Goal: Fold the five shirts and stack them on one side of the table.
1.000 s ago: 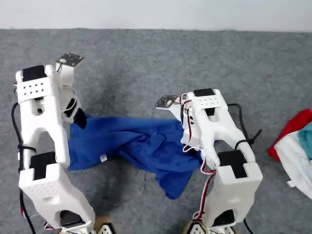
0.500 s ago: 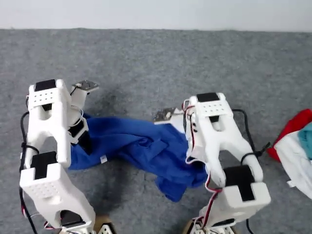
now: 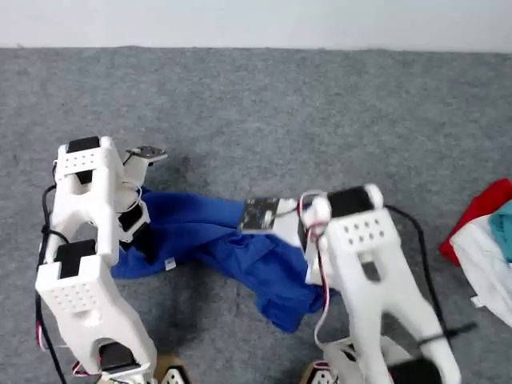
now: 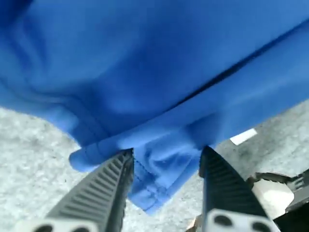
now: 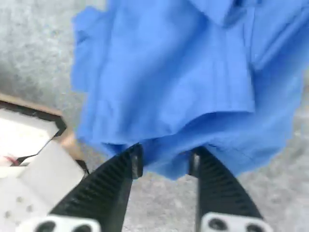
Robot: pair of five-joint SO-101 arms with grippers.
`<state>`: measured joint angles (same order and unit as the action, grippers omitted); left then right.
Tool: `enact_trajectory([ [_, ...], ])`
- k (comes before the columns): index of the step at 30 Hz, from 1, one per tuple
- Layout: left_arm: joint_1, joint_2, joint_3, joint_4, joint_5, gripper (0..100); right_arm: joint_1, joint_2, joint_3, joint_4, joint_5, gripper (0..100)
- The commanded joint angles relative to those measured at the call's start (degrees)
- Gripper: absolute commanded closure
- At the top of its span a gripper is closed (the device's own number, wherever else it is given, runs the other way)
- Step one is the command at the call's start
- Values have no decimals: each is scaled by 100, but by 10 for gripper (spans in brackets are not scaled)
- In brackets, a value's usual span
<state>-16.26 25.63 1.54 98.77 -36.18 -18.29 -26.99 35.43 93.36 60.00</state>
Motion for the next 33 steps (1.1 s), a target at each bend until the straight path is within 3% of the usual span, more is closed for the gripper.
enact_trajectory([
  [1, 18, -255, -347, 176, -44, 791, -374, -840, 730, 145, 53, 781],
  [6, 18, -334, -365, 176, -35, 791, -980, -1771, 1925, 198, 53, 769],
  [9, -26, -334, -356, 185, -35, 791, -699, -2369, 1943, 180, 62, 769],
  [14, -255, -149, -338, 185, -70, 791, 251, -2818, 2013, 163, 299, 769],
  [18, -290, 44, -356, 167, -44, 791, 1560, -2870, 1952, 13, 782, 771],
  [22, -264, 70, -356, 167, -44, 791, 2668, -2809, 1899, -1464, 431, 772],
  [26, -264, 70, -356, 167, -44, 791, 2422, -2334, 2084, -2615, -475, 768],
  [33, -290, 62, -356, 185, -35, 815, 1833, -338, 1257, -2721, -1169, 740],
])
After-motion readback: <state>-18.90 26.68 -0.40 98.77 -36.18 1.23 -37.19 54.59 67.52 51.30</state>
